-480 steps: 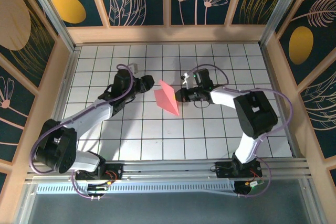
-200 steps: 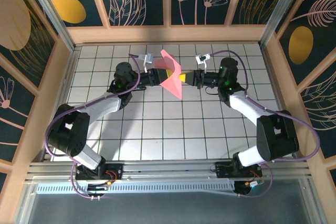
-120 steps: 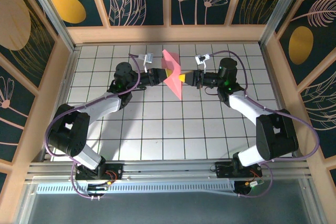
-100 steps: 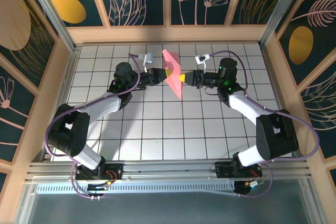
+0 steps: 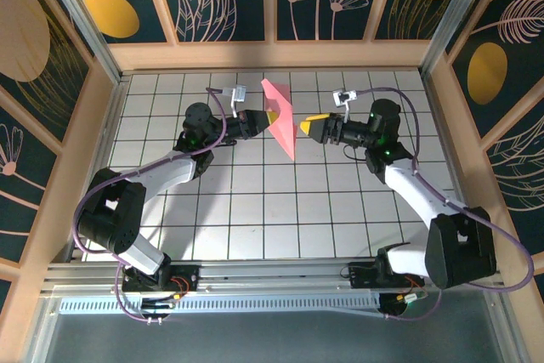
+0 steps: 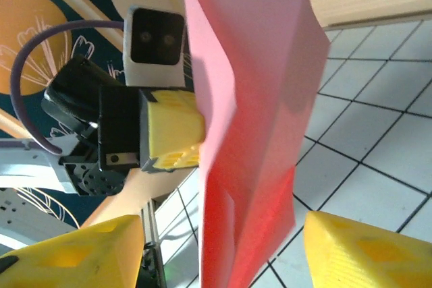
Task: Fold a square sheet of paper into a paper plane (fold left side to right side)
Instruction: Turn over the paper at the center of the table.
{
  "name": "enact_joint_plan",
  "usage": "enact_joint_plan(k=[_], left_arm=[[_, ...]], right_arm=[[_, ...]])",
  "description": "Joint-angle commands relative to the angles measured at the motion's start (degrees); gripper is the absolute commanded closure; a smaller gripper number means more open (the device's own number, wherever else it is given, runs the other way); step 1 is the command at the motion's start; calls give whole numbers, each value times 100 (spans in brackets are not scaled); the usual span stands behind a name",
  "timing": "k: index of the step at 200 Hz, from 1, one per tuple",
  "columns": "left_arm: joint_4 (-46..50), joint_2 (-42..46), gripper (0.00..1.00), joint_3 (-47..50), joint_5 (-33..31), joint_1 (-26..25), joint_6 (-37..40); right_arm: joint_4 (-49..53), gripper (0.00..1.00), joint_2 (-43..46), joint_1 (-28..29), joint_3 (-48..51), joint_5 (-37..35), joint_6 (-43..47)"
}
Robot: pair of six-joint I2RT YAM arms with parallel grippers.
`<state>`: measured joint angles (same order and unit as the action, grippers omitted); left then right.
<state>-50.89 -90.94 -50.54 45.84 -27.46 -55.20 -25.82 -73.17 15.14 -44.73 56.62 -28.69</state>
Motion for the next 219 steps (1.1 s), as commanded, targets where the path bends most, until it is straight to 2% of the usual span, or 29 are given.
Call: enact_joint_plan(k=[1, 38, 98, 127, 161, 204, 219], left_arm=[[-399, 32, 99, 18, -4, -49, -44], [-420, -21, 99, -17, 11, -75, -57], [-417, -65, 99, -35, 41, -119, -86], [-343, -89, 98, -26, 39, -127, -103], [-419, -159, 96, -27, 48, -128, -189], [-109, -7, 80, -16, -205, -130, 108], [257, 142, 73, 5, -417, -128, 392]], right_arm=[[279, 31, 66, -11, 221, -144, 104], [-17, 25, -75, 143, 316, 84, -81], [-697, 28, -561, 489, -66, 288, -474], [-789, 37, -618, 491, -228, 306, -558], [-620, 56, -664, 485, -346, 293, -520], [-358, 84, -656, 494, -446, 180, -435], [-155, 90, -599, 489, -504, 86, -301]])
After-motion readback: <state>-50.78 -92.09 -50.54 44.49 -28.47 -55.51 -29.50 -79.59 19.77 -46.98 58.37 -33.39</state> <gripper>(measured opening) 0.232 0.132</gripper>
